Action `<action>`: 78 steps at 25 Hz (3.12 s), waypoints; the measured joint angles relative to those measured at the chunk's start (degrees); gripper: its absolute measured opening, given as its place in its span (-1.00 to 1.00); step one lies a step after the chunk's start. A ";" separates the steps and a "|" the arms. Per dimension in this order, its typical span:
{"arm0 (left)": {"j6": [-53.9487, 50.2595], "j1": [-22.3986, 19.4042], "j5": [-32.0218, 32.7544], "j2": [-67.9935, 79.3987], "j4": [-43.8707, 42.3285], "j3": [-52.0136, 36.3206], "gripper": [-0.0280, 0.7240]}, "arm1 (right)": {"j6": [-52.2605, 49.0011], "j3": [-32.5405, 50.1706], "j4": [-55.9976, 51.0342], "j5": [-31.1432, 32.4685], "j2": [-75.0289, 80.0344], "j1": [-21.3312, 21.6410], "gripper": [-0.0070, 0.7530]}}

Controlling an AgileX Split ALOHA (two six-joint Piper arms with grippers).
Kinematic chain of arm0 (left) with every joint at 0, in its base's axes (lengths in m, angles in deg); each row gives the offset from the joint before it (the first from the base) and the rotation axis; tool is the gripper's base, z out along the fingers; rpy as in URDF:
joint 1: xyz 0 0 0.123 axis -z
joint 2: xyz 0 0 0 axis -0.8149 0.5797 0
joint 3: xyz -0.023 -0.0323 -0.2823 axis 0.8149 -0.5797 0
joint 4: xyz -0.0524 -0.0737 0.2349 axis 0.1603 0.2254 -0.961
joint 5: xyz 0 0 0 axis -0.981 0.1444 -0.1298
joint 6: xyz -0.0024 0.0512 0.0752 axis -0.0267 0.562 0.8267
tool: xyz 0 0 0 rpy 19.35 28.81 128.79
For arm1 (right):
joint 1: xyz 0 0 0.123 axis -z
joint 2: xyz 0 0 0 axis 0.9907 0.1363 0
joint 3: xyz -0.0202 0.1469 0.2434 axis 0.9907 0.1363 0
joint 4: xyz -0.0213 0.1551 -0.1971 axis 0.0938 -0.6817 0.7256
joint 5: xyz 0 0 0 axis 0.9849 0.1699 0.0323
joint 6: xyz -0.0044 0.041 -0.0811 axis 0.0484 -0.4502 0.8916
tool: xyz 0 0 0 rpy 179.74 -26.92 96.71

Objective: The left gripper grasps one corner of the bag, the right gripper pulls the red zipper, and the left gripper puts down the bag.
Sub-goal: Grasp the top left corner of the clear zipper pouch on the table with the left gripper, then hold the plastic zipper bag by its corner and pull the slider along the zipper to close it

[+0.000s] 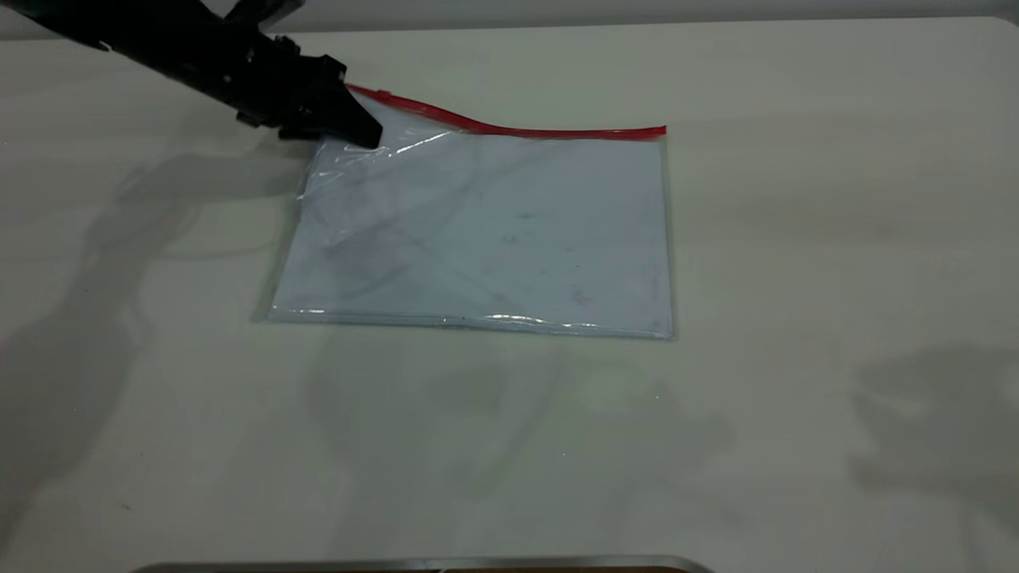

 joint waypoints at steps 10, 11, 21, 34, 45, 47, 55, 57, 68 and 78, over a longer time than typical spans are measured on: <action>19.38 0.58 20.37 0.34 -2.67 17.20 -0.78 | 13.05 -7.06 -4.09 -2.55 10.41 -1.84 0.49; 20.37 0.91 21.72 0.34 -3.68 18.36 -0.78 | 15.15 -8.44 -5.02 -2.68 12.84 -2.61 0.49; 23.65 10.78 22.67 0.34 -16.79 20.54 -0.78 | 36.12 -24.03 -18.61 -3.54 35.60 -10.77 0.49; 36.44 19.11 23.37 0.34 -23.45 20.66 -0.78 | 67.93 -31.02 -45.62 3.29 50.34 -11.10 0.49; 37.79 20.16 23.68 0.34 -18.84 20.66 -0.78 | 78.07 -31.42 -58.59 7.25 56.27 -11.10 0.49; 37.90 20.22 23.68 0.34 -17.84 20.66 -0.78 | 78.28 -31.42 -59.31 7.70 57.09 -11.10 0.49; 37.96 20.22 23.73 0.34 -15.04 20.66 -0.78 | 79.43 -31.42 -62.10 8.05 58.77 -11.10 0.34; 37.96 20.22 23.73 0.34 -15.00 20.66 -0.78 | 79.73 -31.42 -63.07 8.05 58.77 -11.10 0.22; 37.21 20.22 23.73 0.34 -14.98 20.66 -0.77 | 80.10 -31.42 -64.28 8.33 58.77 -11.10 -0.78; 29.92 20.22 23.10 0.34 -14.98 20.66 -0.77 | 80.07 -31.49 -63.82 7.73 58.77 -11.10 -0.87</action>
